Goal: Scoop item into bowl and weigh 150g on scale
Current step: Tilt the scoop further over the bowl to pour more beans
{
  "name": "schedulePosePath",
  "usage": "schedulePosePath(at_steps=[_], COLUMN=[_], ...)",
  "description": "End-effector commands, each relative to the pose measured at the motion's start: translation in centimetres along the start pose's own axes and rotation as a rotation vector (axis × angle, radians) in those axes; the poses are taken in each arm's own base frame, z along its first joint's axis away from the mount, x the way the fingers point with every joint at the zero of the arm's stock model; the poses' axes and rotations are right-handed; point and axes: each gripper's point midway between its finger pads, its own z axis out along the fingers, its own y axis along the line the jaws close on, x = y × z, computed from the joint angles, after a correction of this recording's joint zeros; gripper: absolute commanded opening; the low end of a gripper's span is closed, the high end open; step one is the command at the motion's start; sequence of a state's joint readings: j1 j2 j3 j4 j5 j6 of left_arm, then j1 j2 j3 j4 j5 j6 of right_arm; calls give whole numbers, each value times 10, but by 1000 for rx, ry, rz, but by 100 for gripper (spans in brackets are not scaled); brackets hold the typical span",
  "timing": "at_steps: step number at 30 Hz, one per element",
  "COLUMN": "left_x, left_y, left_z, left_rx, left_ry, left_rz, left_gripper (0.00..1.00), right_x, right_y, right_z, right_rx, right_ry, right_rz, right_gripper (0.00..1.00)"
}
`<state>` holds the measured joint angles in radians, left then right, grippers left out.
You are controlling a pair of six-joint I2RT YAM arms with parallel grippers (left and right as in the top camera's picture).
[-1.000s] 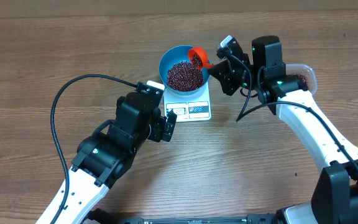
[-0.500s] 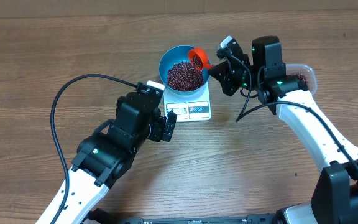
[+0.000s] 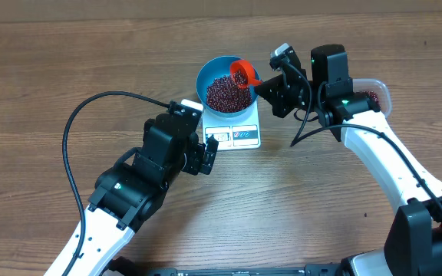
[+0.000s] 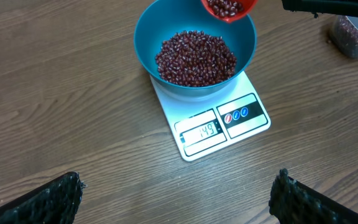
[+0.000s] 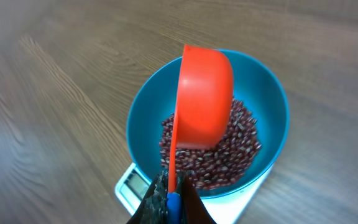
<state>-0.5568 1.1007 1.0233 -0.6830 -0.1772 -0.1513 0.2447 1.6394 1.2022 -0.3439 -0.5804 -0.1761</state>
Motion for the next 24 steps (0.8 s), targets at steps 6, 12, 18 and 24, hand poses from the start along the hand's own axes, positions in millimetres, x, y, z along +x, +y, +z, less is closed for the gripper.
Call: schedulePosePath(at_steps=[6, 12, 18, 24], left_x=[1, 1, 1, 1], left_y=[0, 0, 0, 0], left_z=[2, 2, 2, 2], left_rx=[-10, -10, -10, -10], left_ry=[3, 3, 3, 3], left_rz=[2, 2, 3, 2], left_gripper=[99, 99, 99, 99], right_x=[-8, -13, -15, -16], right_y=[-2, -8, -16, -15], right_z=[-7, -22, -33, -34], right_rx=[-51, -101, -91, -90], right_ry=[-24, -52, -67, -71], right_rz=[319, 342, 356, 354], right_gripper=[4, 4, 4, 4])
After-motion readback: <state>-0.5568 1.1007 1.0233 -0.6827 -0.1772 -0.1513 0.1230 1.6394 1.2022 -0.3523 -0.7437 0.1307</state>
